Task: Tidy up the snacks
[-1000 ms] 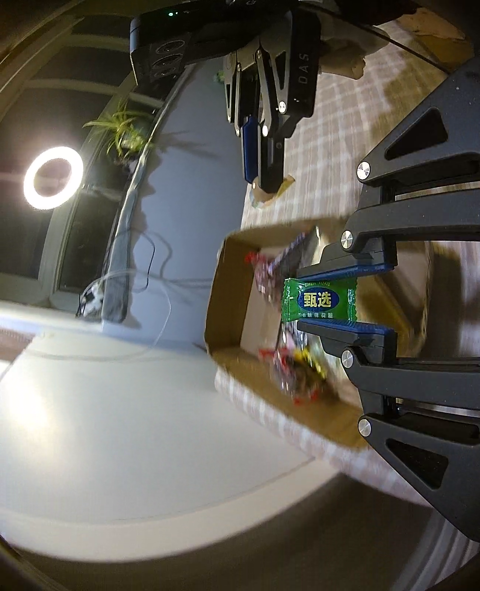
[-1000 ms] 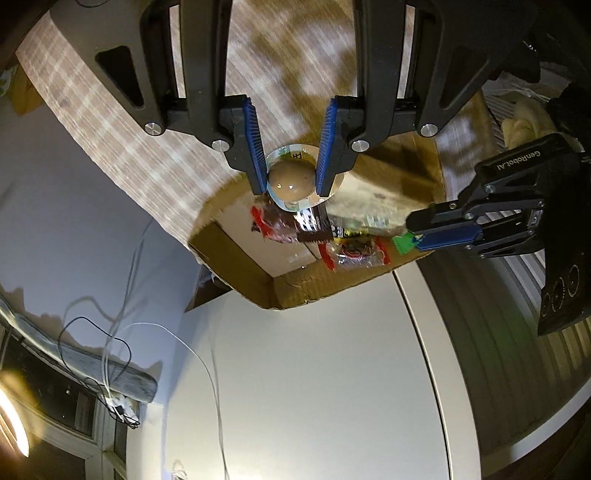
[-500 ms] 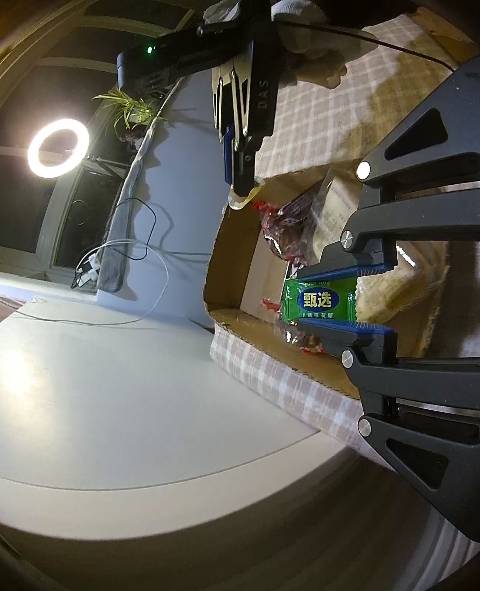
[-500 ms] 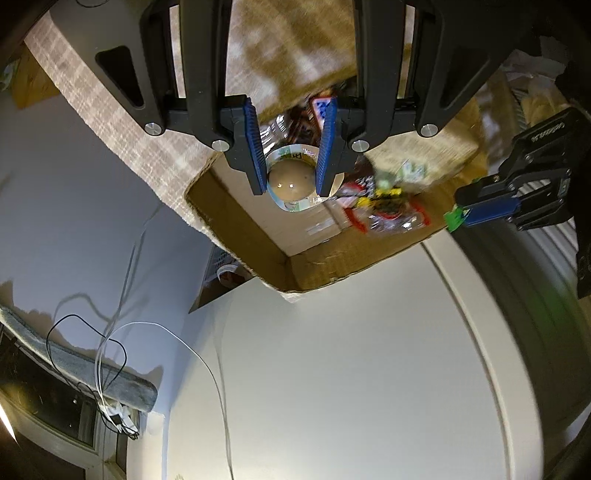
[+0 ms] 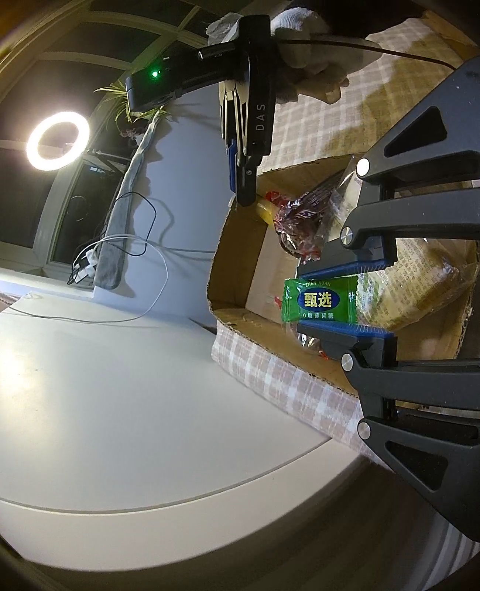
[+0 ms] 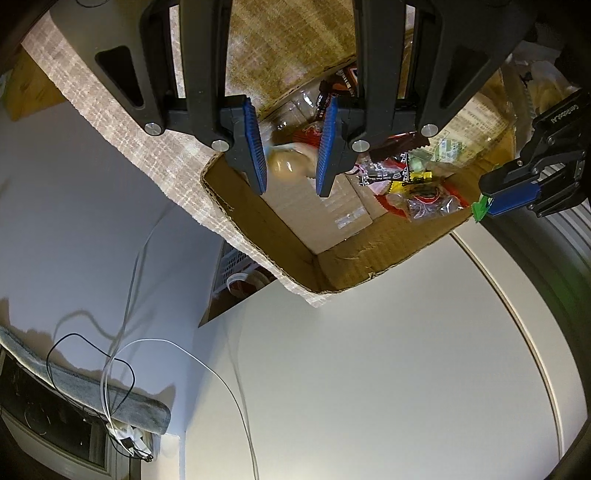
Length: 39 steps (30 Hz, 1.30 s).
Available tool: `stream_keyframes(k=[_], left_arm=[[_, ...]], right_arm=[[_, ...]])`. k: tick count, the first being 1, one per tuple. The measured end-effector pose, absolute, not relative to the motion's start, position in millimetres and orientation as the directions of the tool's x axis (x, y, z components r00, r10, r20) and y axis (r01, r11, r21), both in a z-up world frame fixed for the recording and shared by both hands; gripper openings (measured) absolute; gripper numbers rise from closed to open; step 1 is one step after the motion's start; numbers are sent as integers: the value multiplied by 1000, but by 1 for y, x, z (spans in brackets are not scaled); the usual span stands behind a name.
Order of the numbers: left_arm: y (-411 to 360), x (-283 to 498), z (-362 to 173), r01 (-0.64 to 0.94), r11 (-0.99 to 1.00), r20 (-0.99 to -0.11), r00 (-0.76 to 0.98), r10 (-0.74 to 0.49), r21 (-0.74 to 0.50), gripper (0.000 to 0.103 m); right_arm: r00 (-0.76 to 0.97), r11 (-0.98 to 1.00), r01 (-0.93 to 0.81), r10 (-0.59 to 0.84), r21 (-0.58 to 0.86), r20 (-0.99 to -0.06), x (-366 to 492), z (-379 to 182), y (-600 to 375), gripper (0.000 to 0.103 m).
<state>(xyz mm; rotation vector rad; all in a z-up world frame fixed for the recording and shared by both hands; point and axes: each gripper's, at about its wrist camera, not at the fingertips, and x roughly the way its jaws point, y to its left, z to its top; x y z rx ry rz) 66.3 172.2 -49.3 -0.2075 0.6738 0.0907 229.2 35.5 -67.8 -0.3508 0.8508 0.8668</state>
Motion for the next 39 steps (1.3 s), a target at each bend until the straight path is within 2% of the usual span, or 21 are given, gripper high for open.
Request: stream_keyframes(k=[4, 5, 6, 7, 12, 16, 19, 21, 23, 32, 39], left_arm=[[172, 68, -48, -155, 975, -631, 775, 22, -156, 23], [171, 68, -48, -159, 975, -633, 774, 28, -152, 29], [171, 68, -48, -164, 975, -633, 773, 32, -150, 34], [172, 68, -48, -168, 974, -632, 774, 37, -149, 44], [170, 67, -46, -171, 975, -628, 777, 45, -140, 45], [169, 67, -46, -169, 977, -627, 778, 50, -133, 45], [168, 66, -46, -171, 977, -628, 776, 56, -125, 45], [167, 66, -45, -174, 977, -629, 775, 59, -123, 51], [168, 65, -44, -189, 975, -630, 773, 72, -120, 63], [166, 60, -42, -215, 973, -640, 760, 109, -89, 79], [165, 55, -39, -228, 971, -648, 751, 124, -79, 80]], right_arm=[[357, 620, -782, 518, 55, -777, 231, -69, 36, 30], [354, 620, -782, 519, 58, -778, 231, -69, 36, 32], [349, 619, -783, 520, 62, -779, 231, -70, 36, 41], [348, 617, -784, 521, 63, -779, 230, -70, 36, 49], [353, 614, -788, 521, 53, -777, 225, -70, 35, 54], [366, 614, -789, 517, 37, -773, 222, -69, 34, 69], [365, 612, -790, 519, 38, -773, 220, -68, 33, 72], [366, 611, -791, 518, 35, -773, 219, -67, 33, 75], [371, 611, -791, 519, 31, -770, 217, -66, 32, 76], [378, 618, -785, 526, 37, -762, 210, -62, 24, 77], [388, 618, -786, 534, 33, -751, 197, -59, 18, 77]])
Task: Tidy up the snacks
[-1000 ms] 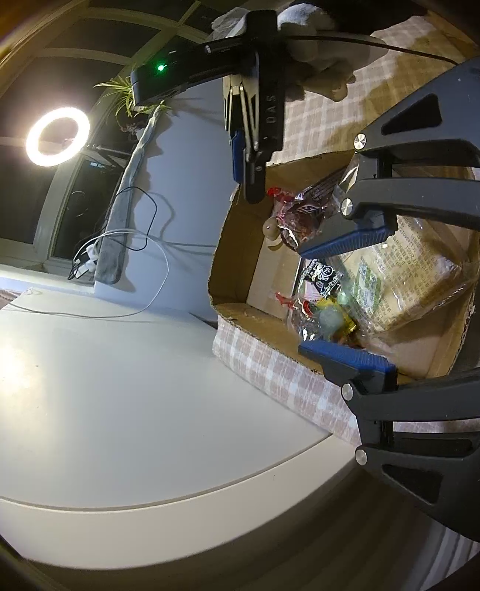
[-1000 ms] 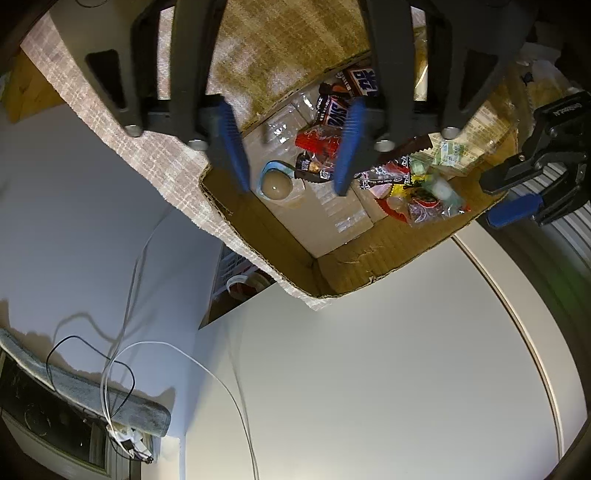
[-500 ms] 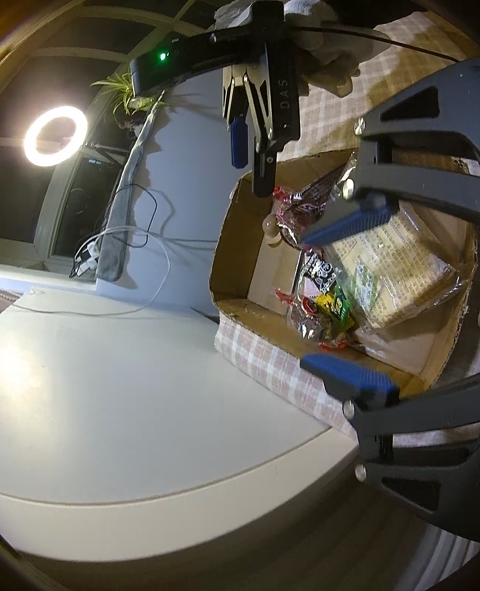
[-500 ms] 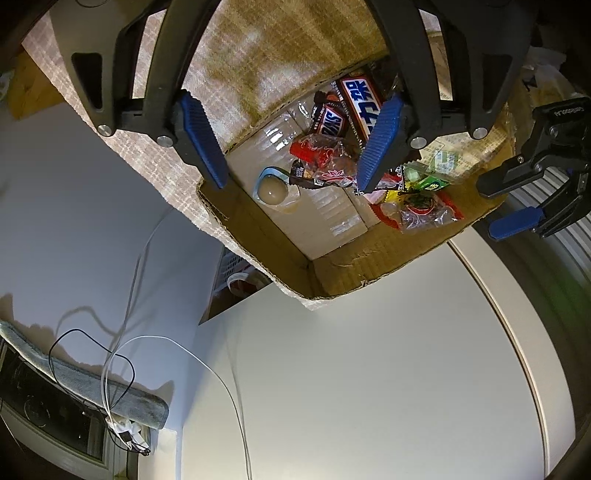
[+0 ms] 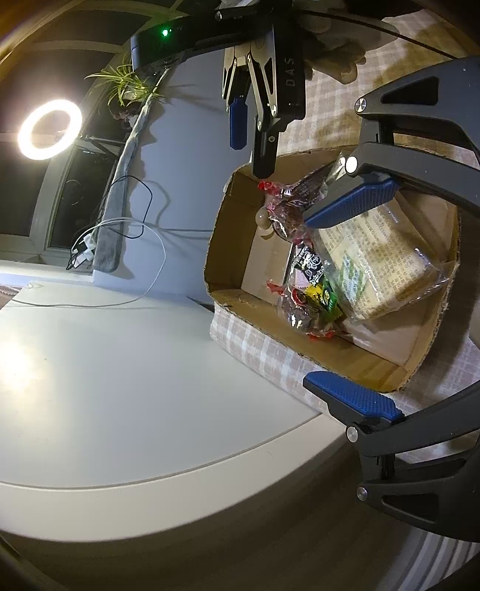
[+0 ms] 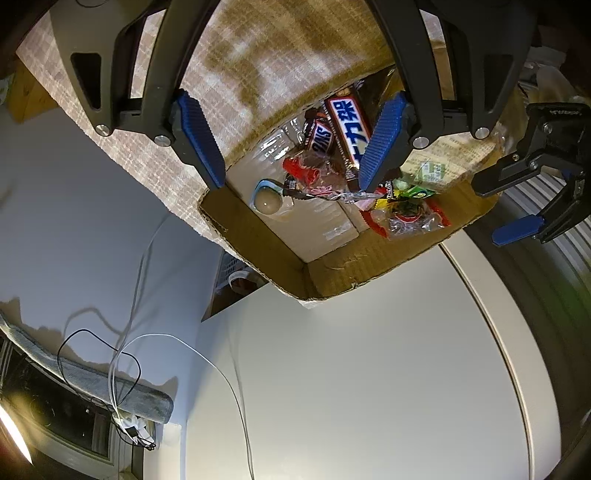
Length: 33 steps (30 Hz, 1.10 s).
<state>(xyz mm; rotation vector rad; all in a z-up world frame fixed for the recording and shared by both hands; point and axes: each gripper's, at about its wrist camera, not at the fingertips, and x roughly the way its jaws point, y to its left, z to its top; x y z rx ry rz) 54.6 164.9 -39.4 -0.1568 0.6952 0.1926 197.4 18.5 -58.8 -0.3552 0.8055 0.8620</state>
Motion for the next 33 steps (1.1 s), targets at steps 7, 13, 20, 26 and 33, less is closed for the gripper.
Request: stream_keyframes(k=[7, 13, 20, 26, 33], left_arm=[[162, 46, -35, -245, 967, -641, 753, 146, -68, 80], [159, 36, -31, -259, 964, -630, 759, 165, -61, 80], [154, 24, -25, -275, 959, -613, 770, 178, -67, 80], [147, 15, -21, -277, 958, -601, 779, 182, -70, 82], [142, 8, -20, -280, 957, -594, 784, 181, -77, 83]], right_arm=[[415, 624, -781, 548, 24, -727, 184, -50, 10, 78], [442, 633, -774, 560, 17, -701, 163, -43, 3, 78], [501, 671, -741, 558, 4, -662, 137, -34, -11, 93], [543, 714, -700, 541, 11, -642, 117, -29, -26, 94], [618, 766, -642, 493, -32, -613, 101, -22, -40, 94]])
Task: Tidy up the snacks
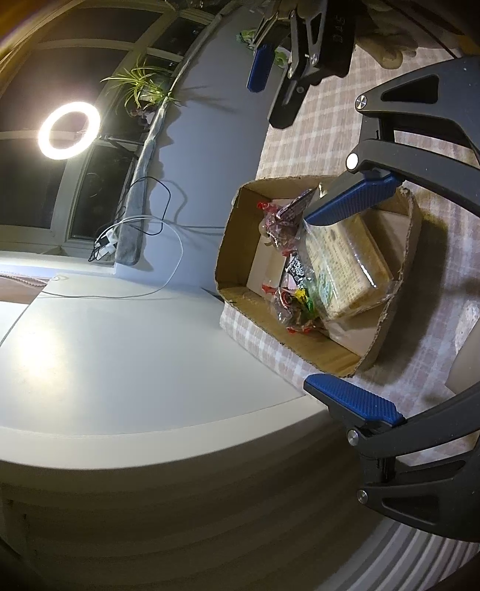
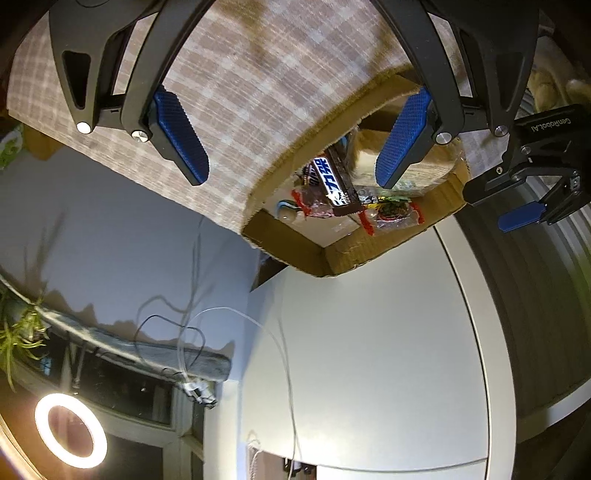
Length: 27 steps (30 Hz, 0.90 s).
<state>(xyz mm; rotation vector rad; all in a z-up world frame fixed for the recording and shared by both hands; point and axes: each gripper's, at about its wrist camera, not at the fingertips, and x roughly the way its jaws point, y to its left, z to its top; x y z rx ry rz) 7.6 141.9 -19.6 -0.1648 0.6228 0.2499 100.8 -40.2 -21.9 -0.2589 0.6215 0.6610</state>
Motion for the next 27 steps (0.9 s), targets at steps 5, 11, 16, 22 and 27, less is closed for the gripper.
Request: stream_keyframes(k=[5, 11, 16, 22, 27], left_arm=[[138, 1, -21, -278, 957, -595, 784, 175, -84, 83], [131, -3, -20, -273, 959, -595, 785, 174, -80, 83], [129, -4, -18, -269, 960, -591, 789, 170, -83, 83], [127, -4, -17, -259, 961, -591, 792, 153, -98, 83], [126, -4, -16, -259, 961, -592, 791, 154, -96, 83]], right_arm=[[643, 789, -614, 482, -25, -595, 90, -19, -54, 94], [651, 794, -608, 483, -21, -586, 83, -17, -61, 94], [650, 793, -609, 485, -19, -585, 82, -16, -61, 94], [650, 793, -608, 484, -19, -585, 79, -16, -62, 94], [649, 790, -612, 487, -21, -584, 78, -16, -62, 94]])
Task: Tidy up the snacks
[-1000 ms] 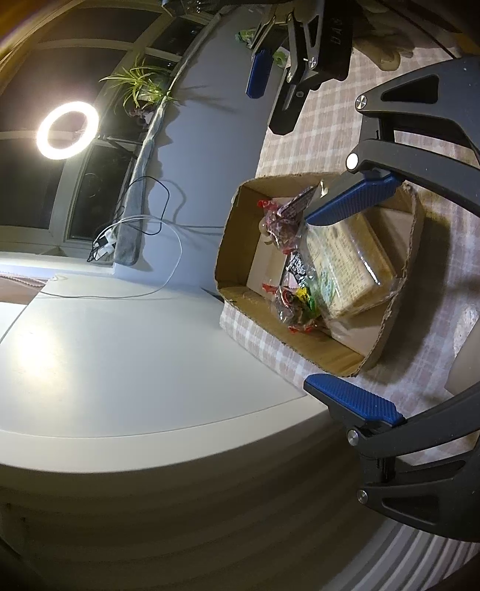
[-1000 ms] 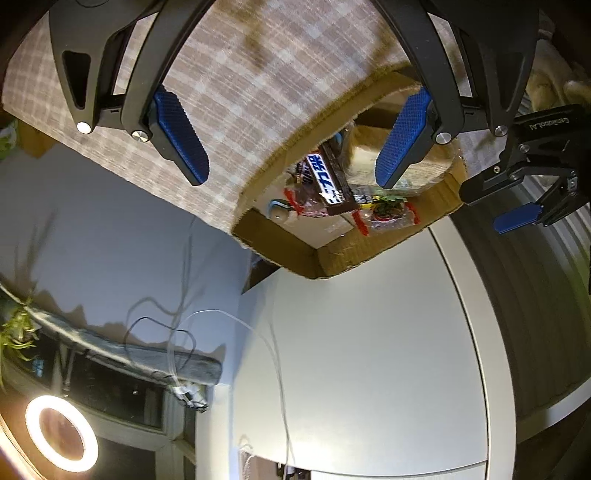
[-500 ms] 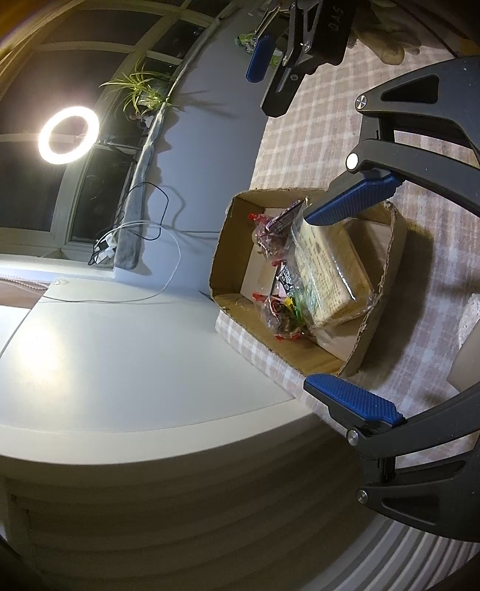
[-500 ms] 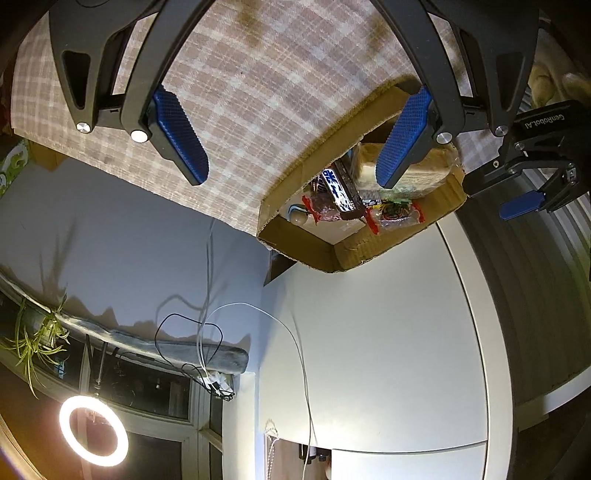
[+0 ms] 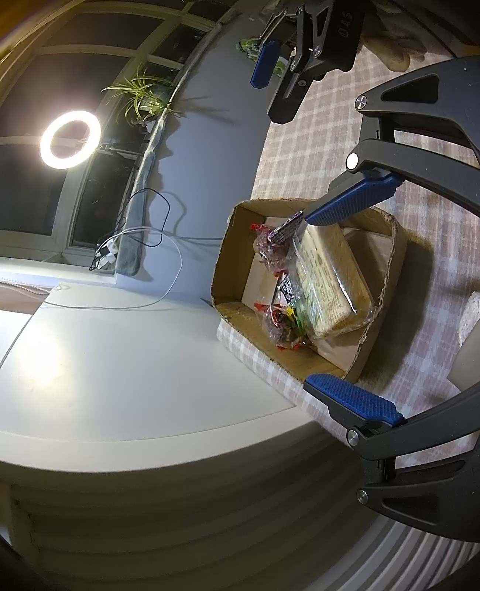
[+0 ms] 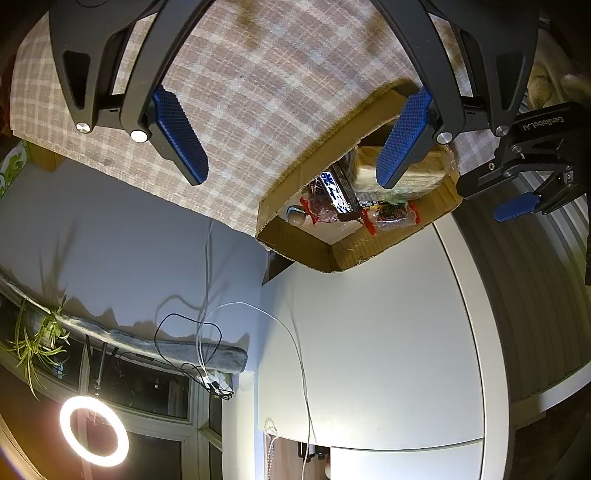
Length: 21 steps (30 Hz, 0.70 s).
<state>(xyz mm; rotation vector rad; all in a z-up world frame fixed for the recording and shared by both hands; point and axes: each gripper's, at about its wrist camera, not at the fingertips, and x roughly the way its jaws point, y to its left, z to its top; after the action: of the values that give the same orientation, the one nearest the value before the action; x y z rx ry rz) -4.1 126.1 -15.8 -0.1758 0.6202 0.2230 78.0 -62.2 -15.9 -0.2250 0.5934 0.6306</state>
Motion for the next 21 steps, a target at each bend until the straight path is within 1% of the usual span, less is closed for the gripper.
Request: stream_keyframes(k=[21], left_arm=[[124, -6, -16, -259, 962, -591, 791, 157, -90, 83]], right_arm=[[639, 790, -613, 487, -12, -595, 75, -21, -64, 95]])
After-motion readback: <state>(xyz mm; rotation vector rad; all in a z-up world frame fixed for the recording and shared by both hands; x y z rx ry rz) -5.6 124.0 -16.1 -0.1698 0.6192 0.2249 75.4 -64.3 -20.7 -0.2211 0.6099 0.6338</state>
